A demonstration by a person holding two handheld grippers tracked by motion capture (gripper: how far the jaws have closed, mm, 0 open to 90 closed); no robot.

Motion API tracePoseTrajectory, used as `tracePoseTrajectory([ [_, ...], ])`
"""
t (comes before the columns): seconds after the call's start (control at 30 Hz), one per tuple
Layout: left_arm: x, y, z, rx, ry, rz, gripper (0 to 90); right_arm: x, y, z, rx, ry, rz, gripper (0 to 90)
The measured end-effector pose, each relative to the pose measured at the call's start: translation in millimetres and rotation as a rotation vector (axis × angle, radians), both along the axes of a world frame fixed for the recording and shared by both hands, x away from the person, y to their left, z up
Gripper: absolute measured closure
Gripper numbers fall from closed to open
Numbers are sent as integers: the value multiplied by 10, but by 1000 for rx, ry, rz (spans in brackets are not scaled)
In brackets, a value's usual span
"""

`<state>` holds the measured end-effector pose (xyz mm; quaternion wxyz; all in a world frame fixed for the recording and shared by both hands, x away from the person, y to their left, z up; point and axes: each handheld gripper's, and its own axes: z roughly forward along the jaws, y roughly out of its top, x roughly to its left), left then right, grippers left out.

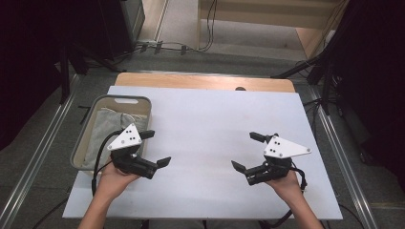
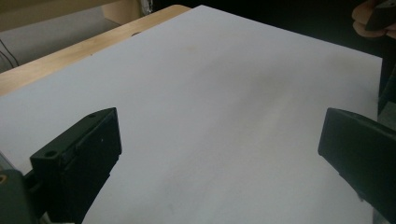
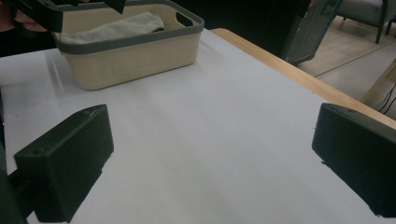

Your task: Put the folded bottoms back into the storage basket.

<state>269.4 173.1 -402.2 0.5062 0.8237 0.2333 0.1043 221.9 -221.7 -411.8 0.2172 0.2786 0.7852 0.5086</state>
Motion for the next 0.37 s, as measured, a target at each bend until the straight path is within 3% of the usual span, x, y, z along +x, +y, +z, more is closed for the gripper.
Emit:
tracePoseTrajectory([
  [0.37,-4,4,4,2,-4,2,0,-28,-30,-24,2,-9,1,0],
])
